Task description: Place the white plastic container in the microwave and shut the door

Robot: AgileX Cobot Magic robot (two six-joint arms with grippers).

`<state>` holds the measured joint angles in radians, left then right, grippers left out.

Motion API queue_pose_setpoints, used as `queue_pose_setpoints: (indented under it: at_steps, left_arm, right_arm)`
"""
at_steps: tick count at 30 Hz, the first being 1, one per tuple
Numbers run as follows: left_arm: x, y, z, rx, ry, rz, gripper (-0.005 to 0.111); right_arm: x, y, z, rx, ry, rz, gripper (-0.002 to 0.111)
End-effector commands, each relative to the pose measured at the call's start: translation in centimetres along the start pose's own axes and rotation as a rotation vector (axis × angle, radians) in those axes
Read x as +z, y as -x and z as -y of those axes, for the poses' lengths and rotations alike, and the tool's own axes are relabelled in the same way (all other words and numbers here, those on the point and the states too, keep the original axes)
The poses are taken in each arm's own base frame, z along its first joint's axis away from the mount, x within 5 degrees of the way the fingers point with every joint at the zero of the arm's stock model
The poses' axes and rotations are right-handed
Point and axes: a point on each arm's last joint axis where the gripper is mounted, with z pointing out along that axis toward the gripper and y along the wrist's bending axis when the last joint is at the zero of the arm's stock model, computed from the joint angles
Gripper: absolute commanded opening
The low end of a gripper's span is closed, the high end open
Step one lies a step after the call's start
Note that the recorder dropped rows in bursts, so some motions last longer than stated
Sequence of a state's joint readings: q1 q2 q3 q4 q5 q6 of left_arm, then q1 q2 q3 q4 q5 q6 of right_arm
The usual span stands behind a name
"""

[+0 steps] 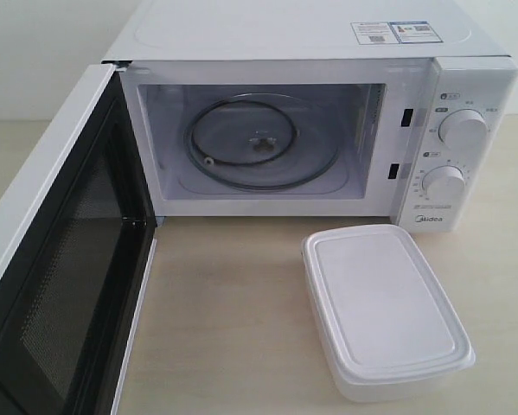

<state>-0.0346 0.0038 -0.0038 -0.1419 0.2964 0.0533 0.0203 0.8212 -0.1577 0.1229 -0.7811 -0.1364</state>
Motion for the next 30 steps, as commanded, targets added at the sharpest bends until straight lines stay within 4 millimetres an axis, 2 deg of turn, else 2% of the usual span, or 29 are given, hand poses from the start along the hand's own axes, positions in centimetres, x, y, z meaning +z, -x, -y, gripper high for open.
queue_pose_setpoints:
  at_steps: [1,9,24,30]
  left_arm:
    - [0.01,-0.09,-0.01,-0.004,0.001,0.001,0.004]
    - [0.01,-0.09,-0.01,-0.004,0.001,0.001,0.004]
    - [0.01,-0.09,-0.01,-0.004,0.001,0.001,0.004]
    - [0.01,-0.09,-0.01,-0.004,0.001,0.001,0.004]
  right_arm:
    - [0.15,0.6,0.16,0.076,-0.017,0.056,0.0]
    - [0.13,0.75,0.38,0.242,-0.035,0.076,0.0]
    - [0.14,0.62,0.37,0.241,-0.035,0.062,0.0]
    - [0.31,0.51,0.31,0.125,-0.035,0.035,0.0]
